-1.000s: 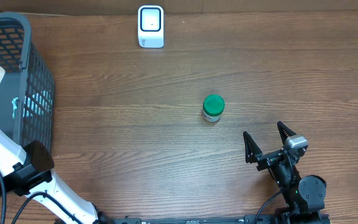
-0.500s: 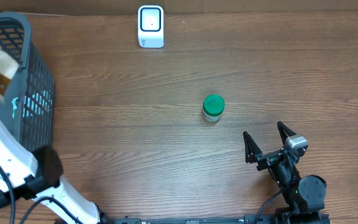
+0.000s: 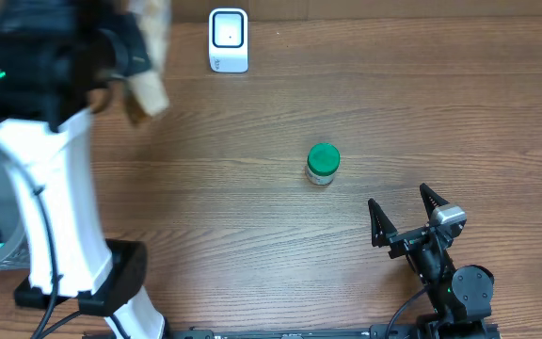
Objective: Scan the item barcode
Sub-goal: 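Carry the snack bag with the left gripper and drop it beside the jar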
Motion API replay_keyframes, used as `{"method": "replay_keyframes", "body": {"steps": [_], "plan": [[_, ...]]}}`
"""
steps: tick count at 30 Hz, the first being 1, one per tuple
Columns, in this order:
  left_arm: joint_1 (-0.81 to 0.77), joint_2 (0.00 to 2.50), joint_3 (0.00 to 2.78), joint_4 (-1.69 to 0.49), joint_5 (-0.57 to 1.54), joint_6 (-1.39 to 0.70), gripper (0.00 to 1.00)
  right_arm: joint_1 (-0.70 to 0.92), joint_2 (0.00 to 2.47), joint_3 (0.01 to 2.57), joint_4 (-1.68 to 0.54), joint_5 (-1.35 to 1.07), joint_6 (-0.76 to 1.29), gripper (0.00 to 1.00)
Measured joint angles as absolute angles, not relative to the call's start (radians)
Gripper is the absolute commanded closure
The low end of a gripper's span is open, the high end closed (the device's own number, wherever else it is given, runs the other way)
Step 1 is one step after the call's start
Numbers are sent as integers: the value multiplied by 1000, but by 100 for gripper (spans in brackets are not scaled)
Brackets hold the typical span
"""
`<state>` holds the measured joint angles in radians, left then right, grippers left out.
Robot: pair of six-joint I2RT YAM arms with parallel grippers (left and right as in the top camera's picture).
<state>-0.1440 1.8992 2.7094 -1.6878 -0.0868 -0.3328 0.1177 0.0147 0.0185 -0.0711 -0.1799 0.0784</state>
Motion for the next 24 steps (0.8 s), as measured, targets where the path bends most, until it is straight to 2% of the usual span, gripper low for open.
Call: {"method": "replay_keyframes", "body": {"steps": [8, 14, 21, 24], "plan": [[-353, 1900, 2292, -1665, -147, -428, 96, 117, 15, 19, -71, -180, 78, 0], [-446, 1900, 1960, -1472, -276, -512, 96, 117, 15, 19, -71, -180, 78, 0], [-466, 1900, 1726, -1282, -336, -538, 95, 117, 15, 19, -71, -179, 78, 0], [-466, 1900, 1684, -1283, -337, -543, 69, 117, 15, 19, -71, -180, 78, 0]]}}
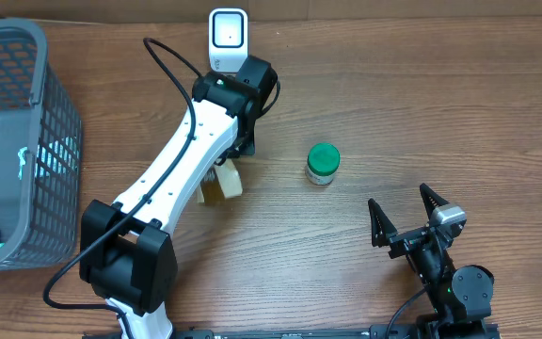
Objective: Scan the item barcode
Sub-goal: 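Carry the snack bag with the left gripper and drop it beside the jar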
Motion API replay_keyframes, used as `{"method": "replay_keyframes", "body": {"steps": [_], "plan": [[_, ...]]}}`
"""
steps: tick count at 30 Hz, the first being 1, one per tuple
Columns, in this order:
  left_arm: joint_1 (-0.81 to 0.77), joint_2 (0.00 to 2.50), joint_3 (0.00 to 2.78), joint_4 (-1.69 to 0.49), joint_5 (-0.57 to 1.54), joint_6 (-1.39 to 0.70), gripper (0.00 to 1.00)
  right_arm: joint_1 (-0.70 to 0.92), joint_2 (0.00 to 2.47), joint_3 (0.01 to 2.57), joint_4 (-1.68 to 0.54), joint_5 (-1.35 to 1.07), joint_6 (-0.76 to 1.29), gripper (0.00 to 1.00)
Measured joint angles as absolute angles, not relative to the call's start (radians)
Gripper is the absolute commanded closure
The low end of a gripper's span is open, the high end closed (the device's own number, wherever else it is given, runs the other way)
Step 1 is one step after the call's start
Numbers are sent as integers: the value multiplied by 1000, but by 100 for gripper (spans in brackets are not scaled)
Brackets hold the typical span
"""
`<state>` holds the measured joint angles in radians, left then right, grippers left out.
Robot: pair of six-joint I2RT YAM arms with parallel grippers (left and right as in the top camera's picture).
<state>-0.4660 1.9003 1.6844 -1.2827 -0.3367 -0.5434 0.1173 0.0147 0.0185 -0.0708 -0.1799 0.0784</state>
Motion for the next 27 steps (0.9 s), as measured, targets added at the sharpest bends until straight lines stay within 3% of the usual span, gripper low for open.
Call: {"method": "replay_keyframes", "body": {"steps": [4, 7, 14, 19, 27], "plan": [[-466, 1900, 1680, -1277, -316, -544, 44, 118, 15, 19, -72, -180, 78, 0], [-466, 1900, 1686, -1275, -272, -529, 35, 117, 15, 19, -71, -180, 78, 0], [-458, 1900, 1925, -1368, -190, -502, 32, 117, 15, 19, -71, -179, 78, 0], [-397, 1889, 2161, -1474, -175, -476, 24, 117, 15, 19, -71, -179, 78, 0], [-67, 1758, 2342, -1567, -189, -461, 13, 118, 15, 19, -71, -180, 78, 0]]}}
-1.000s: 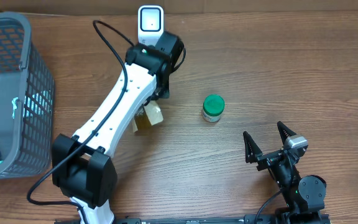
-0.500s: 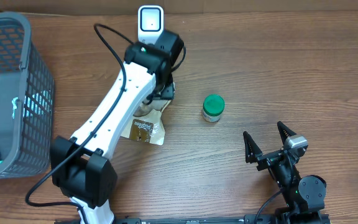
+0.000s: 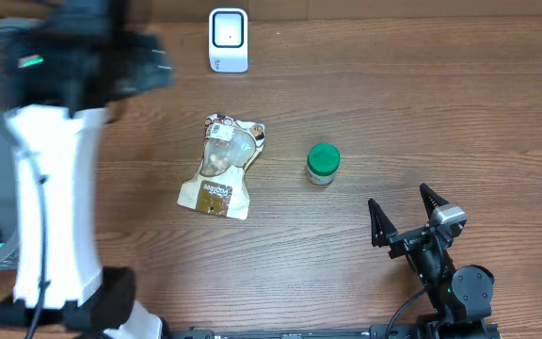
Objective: Scan the item barcode
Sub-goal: 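Carry the snack bag with the left gripper and drop it beside the jar, then reach the left gripper into the basket and grasp the mint-green tissue pack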
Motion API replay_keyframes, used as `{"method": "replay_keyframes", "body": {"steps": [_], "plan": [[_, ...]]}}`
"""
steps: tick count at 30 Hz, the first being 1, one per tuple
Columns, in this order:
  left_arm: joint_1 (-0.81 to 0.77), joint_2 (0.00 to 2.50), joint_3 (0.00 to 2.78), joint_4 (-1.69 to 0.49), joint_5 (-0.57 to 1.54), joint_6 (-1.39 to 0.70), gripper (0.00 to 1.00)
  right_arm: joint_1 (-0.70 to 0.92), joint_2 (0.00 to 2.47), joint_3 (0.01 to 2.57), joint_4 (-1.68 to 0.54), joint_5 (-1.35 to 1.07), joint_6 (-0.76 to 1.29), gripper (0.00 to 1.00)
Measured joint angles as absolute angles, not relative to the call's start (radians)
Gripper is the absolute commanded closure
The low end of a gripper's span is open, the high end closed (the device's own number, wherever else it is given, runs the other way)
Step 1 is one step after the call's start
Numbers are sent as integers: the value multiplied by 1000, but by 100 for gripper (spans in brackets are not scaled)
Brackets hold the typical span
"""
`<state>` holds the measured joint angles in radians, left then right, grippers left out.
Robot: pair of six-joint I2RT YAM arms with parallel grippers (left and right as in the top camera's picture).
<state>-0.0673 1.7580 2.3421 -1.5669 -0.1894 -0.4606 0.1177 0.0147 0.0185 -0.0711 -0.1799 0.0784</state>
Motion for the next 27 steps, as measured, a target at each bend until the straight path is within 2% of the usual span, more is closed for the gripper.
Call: {"method": "replay_keyframes", "body": {"steps": [7, 13, 19, 27], "plan": [[389, 1715, 2338, -1563, -141, -460, 14, 117, 15, 19, -71, -180, 78, 0], [649, 1748, 2201, -1451, -21, -428, 16, 117, 15, 19, -71, -180, 78, 0], [764, 1814, 1914, -1215, 102, -329, 17, 118, 15, 19, -71, -180, 78, 0], [772, 1911, 1637, -953, 165, -159, 18, 118, 15, 19, -71, -180, 78, 0]]}}
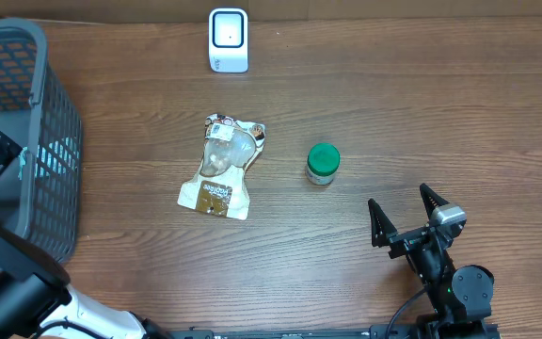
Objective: Scan the item barcode
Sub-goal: 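Reach the left gripper into the basket and grasp the mint-green tissue pack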
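Note:
A brown-and-white pouch [222, 168] lies flat on the table, below the white barcode scanner [228, 40] at the far edge. To its right stands a small jar with a green lid [323, 163]. My left arm's black end is at the left edge over the grey basket [59, 141]; its fingers do not show clearly. My right gripper [405, 215] rests near the front right, open and holding nothing, well clear of the jar.
The grey mesh basket fills the left side of the table [412, 94]. My left arm's white link [26, 306] crosses the front left corner. The scanner stands upright at the back edge.
My left arm was a large blur high at the upper left; now it is low at the left edge over the basket. Pouch, jar and right gripper have not moved.
First my left arm was high at the upper left with the pouch in its gripper. Then it reached down to the table below the scanner with the pouch beneath it. After that the pouch lay free on the table, and the arm is now over the basket.

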Motion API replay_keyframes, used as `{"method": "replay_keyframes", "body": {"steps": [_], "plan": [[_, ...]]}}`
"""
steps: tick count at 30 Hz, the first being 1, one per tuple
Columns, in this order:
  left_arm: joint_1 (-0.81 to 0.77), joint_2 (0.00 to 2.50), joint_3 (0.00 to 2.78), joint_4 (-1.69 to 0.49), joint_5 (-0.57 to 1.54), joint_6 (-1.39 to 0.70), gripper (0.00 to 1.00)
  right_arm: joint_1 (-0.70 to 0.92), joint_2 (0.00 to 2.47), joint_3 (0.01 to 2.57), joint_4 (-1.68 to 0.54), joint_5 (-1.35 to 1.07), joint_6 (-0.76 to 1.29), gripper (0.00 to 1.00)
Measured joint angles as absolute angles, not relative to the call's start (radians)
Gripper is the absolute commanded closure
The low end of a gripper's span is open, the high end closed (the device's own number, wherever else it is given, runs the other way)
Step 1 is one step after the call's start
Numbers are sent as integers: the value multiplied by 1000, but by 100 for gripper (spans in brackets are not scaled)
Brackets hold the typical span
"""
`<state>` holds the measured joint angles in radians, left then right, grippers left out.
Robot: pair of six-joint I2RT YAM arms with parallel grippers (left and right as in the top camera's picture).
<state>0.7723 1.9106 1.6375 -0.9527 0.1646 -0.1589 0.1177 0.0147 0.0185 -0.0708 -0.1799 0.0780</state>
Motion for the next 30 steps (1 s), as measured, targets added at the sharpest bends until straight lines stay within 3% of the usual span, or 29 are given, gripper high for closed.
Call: {"method": "replay_keyframes", "body": {"steps": [16, 24, 30], "plan": [[772, 2098, 1596, -798, 158, -48, 22, 117, 15, 19, -71, -180, 78, 0], [760, 2108, 1596, -766, 177, -44, 41, 117, 15, 19, -71, -180, 78, 0], [739, 2112, 1597, -735, 181, -44, 46, 117, 15, 19, -71, -180, 78, 0]]}}
